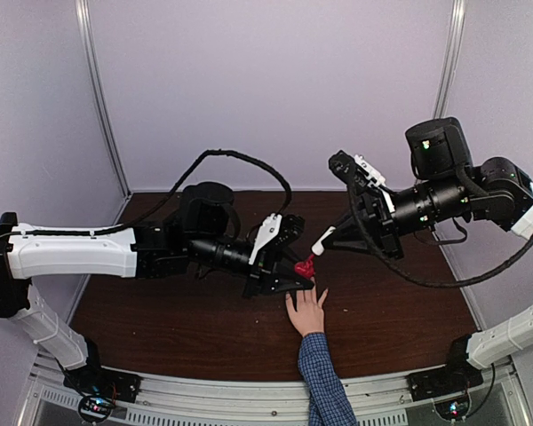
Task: Paint the nails
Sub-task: Remove the excess polish from the bottle rim.
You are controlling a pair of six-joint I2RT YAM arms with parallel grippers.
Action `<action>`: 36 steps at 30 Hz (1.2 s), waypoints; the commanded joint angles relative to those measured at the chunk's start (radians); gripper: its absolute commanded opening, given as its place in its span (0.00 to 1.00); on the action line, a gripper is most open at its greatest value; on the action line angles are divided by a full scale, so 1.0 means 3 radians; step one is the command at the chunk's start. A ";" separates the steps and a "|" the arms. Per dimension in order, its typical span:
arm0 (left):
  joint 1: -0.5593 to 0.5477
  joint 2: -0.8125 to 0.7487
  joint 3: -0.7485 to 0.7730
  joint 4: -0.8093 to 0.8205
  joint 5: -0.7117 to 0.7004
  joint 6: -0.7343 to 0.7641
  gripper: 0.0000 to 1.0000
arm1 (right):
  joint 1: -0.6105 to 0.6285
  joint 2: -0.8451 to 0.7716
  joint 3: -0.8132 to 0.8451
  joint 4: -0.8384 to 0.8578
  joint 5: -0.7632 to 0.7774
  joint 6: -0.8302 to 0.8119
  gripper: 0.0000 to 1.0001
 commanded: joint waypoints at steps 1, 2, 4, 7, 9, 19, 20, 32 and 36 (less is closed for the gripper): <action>0.0007 0.0004 0.0098 0.0034 0.0059 0.0004 0.00 | -0.0016 -0.0048 -0.0046 -0.0035 0.0016 -0.0061 0.00; 0.0008 -0.0004 0.0097 0.0036 0.0057 0.0004 0.00 | -0.0014 -0.0058 -0.0053 -0.0033 0.0030 -0.0058 0.00; 0.0010 -0.0009 0.0096 0.0036 0.0061 0.0004 0.00 | -0.0013 -0.0068 -0.0077 -0.0051 0.0057 -0.0059 0.00; 0.0012 -0.0011 0.0105 0.0036 0.0072 0.0006 0.00 | -0.0013 -0.0056 -0.0079 -0.0084 0.0080 -0.0071 0.00; 0.0010 -0.0008 0.0107 0.0040 0.0073 0.0001 0.00 | -0.0013 -0.0063 -0.0076 -0.0097 0.0093 -0.0073 0.00; 0.0017 0.0005 0.0108 0.0047 0.0068 -0.0004 0.00 | -0.0014 -0.0100 -0.0054 -0.0142 0.0140 -0.0084 0.00; 0.0018 0.0010 0.0111 0.0047 0.0069 -0.0007 0.00 | -0.0013 -0.0101 -0.0054 -0.0144 0.0147 -0.0090 0.00; 0.0016 0.0015 0.0112 0.0042 0.0077 -0.0010 0.00 | -0.0015 -0.0116 -0.0016 -0.0176 0.0184 -0.0105 0.00; 0.0015 0.0025 0.0117 0.0042 0.0078 -0.0008 0.00 | -0.0013 -0.0123 0.0009 -0.0197 0.0203 -0.0122 0.00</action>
